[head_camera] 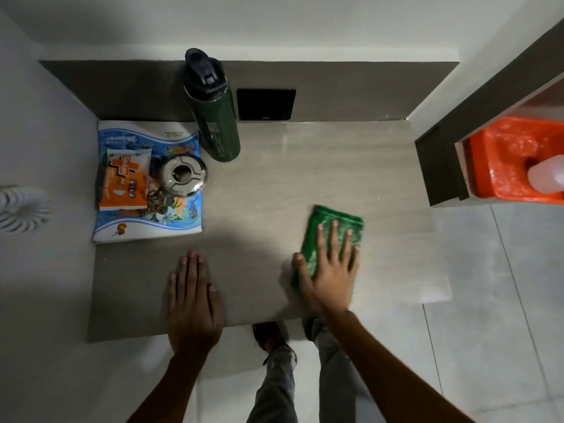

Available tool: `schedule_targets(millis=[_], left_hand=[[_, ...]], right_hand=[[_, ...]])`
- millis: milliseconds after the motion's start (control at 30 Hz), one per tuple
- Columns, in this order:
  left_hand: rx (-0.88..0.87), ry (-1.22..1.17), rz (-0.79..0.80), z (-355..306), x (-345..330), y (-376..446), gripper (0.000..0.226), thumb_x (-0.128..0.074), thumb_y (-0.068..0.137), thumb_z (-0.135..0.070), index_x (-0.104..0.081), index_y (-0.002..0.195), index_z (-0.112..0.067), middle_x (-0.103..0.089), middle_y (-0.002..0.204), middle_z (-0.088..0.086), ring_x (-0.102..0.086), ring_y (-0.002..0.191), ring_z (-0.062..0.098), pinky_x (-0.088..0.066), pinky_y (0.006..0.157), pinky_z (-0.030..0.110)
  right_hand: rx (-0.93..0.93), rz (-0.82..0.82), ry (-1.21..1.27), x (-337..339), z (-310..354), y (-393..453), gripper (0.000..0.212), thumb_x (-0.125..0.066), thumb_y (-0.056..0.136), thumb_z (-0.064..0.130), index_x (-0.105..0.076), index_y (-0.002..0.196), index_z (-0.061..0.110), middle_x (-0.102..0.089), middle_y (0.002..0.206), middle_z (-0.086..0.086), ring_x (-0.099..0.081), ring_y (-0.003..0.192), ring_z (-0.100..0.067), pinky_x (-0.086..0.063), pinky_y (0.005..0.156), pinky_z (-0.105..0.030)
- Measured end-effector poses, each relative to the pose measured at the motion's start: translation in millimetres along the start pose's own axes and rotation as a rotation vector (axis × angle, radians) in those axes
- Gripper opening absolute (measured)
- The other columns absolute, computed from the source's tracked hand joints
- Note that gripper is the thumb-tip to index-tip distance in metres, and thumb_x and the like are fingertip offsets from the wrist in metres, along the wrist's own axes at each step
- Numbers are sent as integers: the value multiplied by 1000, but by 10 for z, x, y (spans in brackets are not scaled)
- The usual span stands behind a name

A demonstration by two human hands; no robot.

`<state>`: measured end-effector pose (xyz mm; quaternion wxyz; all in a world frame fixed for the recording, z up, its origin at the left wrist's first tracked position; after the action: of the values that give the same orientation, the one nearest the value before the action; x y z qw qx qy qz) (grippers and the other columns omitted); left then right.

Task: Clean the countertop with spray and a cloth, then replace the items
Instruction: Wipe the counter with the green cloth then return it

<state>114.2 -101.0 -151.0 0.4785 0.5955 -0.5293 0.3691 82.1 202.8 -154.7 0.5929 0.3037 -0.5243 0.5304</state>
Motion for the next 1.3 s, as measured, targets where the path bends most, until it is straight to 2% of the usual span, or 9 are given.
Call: schedule_targets(millis=[100, 200, 400, 733, 867, 1000, 1067, 1200, 1300], left_hand=[[4, 7, -1, 3, -28, 4, 63, -36, 112, -24, -27, 172, -7, -25, 183, 12, -27, 170, 31, -30, 136, 57], [-9, 33, 10, 31, -68, -2, 63, -34, 112, -23, -26, 172, -6, -25, 183, 15, -28, 170, 32, -30, 135, 58], [-12, 33, -2, 43, -49, -17, 63, -33, 112, -24, -25, 173, -7, -25, 183, 14, -28, 170, 31, -29, 137, 56], [22, 32, 25, -7, -10, 17, 61, -33, 112, -23, -30, 171, -6, -28, 182, 14, -30, 170, 32, -29, 137, 55], [24, 25, 38, -12, -20, 20, 62, -30, 113, -24, -25, 173, -7, -25, 183, 12, -27, 171, 30, -27, 138, 54], [30, 16, 38, -4, -32, 37, 62, -30, 113, -24, -24, 173, -7, -24, 183, 12, -26, 171, 30, -27, 138, 55], [31, 17, 33, -6, -30, 27, 62, -31, 113, -24, -25, 173, -7, -26, 183, 13, -26, 171, 30, -28, 138, 55], [25, 29, 35, 4, -31, 6, 63, -33, 112, -26, -26, 173, -7, -25, 183, 12, -26, 171, 30, -28, 137, 55], [18, 36, 40, 14, -53, -7, 64, -35, 111, -24, -28, 172, -6, -26, 183, 13, -27, 171, 31, -28, 137, 55]], right_hand=[[228, 58, 43, -233, 726, -132, 87, -26, 107, 76, -1, 178, 33, 7, 187, -2, 8, 172, -40, 1, 137, -65], [431, 49, 67, -365, 1282, -229, 83, -40, 107, 64, -12, 178, 30, 4, 187, -1, 6, 173, -39, -2, 137, -65], [600, 68, 37, -305, 959, -206, 80, -45, 108, 54, -11, 178, 33, 2, 187, 3, 4, 174, -32, -6, 139, -60], [-127, -121, 14, 551, -1683, -247, 73, -27, 111, 55, -11, 178, 32, -3, 187, -1, -1, 174, -29, -16, 137, -63], [-263, -162, 18, 681, -2033, -371, 71, -28, 111, 52, -22, 177, 25, -11, 186, -4, -8, 173, -32, -20, 135, -63], [-499, -200, 148, 605, -1699, -304, 77, -24, 107, 54, -15, 178, 25, -5, 187, -5, -2, 173, -36, -7, 137, -65], [-521, -196, 164, 508, -1325, -248, 80, -17, 105, 57, -12, 177, 23, -3, 186, -7, -1, 173, -39, -4, 138, -64], [-250, -86, 86, 207, -427, -125, 78, -14, 107, 56, -6, 177, 23, 7, 185, -9, 8, 172, -38, 0, 138, -64], [71, 6, 68, -82, 286, -86, 77, -32, 108, 51, -8, 178, 26, 5, 186, -5, 10, 172, -39, -1, 137, -69]])
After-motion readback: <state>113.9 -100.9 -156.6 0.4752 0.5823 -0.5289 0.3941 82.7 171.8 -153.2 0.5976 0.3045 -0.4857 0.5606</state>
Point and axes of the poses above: each hand's wrist, its own y-axis towards the middle knuckle, its own x-axis out of the back of the hand, z = x × y, the point moved 7 cm from there along y, towards the middle knuckle
